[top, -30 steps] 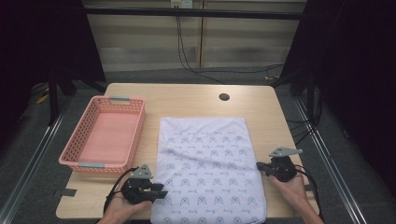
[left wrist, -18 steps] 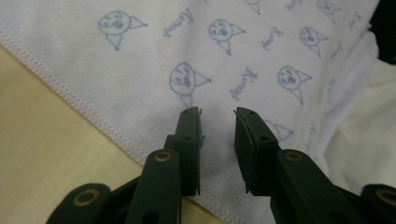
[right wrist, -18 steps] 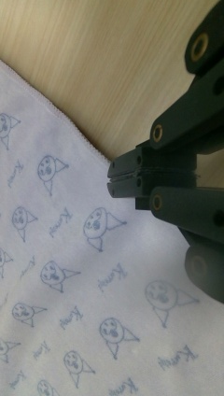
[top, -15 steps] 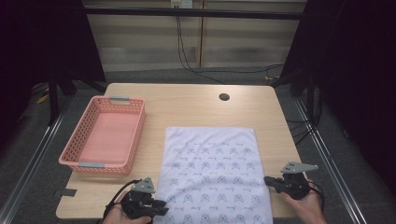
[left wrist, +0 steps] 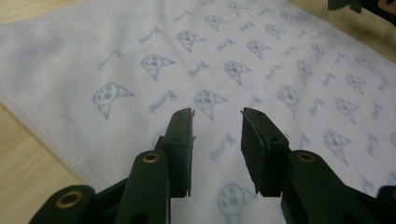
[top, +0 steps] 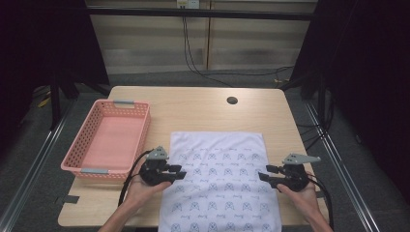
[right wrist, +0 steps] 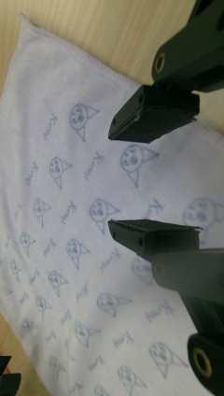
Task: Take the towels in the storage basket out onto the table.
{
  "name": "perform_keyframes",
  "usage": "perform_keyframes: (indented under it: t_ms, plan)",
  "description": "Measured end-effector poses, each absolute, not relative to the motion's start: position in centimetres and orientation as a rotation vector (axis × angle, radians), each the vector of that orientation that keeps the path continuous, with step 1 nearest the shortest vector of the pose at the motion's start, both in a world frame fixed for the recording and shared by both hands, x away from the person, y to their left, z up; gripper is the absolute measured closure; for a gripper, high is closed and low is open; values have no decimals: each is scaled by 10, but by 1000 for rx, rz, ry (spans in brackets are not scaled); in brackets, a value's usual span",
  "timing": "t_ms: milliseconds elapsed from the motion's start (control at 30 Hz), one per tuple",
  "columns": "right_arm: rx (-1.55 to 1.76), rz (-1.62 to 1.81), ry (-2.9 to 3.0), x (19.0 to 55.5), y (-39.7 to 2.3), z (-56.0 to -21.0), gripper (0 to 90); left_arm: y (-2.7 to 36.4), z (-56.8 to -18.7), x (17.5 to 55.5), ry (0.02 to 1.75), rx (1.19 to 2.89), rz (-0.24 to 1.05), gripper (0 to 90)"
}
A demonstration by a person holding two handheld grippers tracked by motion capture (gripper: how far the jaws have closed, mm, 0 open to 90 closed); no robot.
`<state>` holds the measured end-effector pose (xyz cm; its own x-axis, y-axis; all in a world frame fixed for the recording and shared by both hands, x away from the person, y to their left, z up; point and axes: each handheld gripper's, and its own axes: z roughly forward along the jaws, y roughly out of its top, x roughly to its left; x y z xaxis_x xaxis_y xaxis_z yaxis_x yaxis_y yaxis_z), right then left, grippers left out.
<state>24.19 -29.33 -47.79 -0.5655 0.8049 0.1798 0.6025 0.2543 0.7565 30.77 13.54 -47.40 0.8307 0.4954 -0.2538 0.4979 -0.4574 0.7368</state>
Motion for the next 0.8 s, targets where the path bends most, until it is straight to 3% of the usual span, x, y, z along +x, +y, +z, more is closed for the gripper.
perform_keyframes:
  t_ms: [233,367,400,467,533,800]
  plan:
    - [1271,1136,2360,273,-276,-491,505,123,-496,325,760,2192,13,589]
    - [1208,1077,2426,275,-265,-500,627,124,-500,321,750,2192,37,574]
    - [1188,1043,2421,272,-264,-500,665,124,-500,318,744,2201,58,605]
    - [1213,1014,2405,270,-264,-499,787,124,-499,313,692,2250,90,770]
    - [1220,1020,2416,266,-267,-499,868,129,-499,310,709,2240,39,863]
    - [1206,1024,2497,235,-271,-495,884,130,-498,282,679,2248,-47,878]
